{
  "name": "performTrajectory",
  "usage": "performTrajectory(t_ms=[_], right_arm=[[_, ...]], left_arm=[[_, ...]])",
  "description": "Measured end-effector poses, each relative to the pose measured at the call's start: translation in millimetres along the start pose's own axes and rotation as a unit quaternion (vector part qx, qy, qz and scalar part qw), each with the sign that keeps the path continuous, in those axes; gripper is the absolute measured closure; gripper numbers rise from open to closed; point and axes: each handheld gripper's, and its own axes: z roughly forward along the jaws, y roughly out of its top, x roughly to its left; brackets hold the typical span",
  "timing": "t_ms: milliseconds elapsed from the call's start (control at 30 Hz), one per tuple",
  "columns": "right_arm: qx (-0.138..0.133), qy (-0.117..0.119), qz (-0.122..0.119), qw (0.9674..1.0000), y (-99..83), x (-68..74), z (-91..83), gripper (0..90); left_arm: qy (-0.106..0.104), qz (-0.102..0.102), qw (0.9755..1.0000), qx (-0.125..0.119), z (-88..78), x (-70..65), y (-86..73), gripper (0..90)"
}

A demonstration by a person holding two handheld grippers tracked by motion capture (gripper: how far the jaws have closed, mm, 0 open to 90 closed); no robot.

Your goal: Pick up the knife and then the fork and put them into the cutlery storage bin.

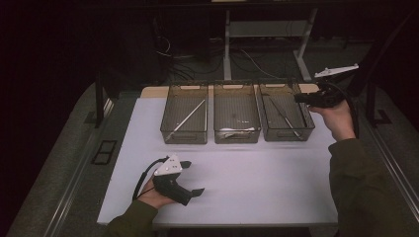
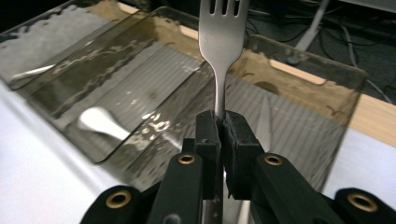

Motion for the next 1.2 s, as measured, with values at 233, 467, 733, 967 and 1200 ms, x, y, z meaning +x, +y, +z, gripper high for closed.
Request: performTrajectory(t_ms=[233,467,733,967,1200], right_arm=[[-0.002,-0.026,0.005,0.9996,-1.9,-11.4,10.5,84.7],[0.009,-0.039,0.015,0.9991,-12.8,-23.1,19.9,84.8],[0.011,-0.045,0.025,0.9986,-30.3,-30.7,28.1,84.8],[0.030,-0.046,0.021,0.9983,-43.4,-32.4,37.8,84.7],[0.048,-0.044,0.017,0.9977,-49.8,-31.4,46.6,84.7]], left_arm=[[-0.001,-0.001,1.0000,-0.001,-0.3,-0.3,0.0,0.0],[-0.001,0.001,1.0000,0.001,-0.2,-0.4,0.3,0.0],[-0.001,0.000,1.0000,0.000,0.4,-0.7,0.3,0.0],[-0.001,0.000,1.0000,0.000,0.4,-0.4,0.2,0.0],[-0.001,0.000,1.0000,0.001,0.4,-0.4,0.2,0.0]])
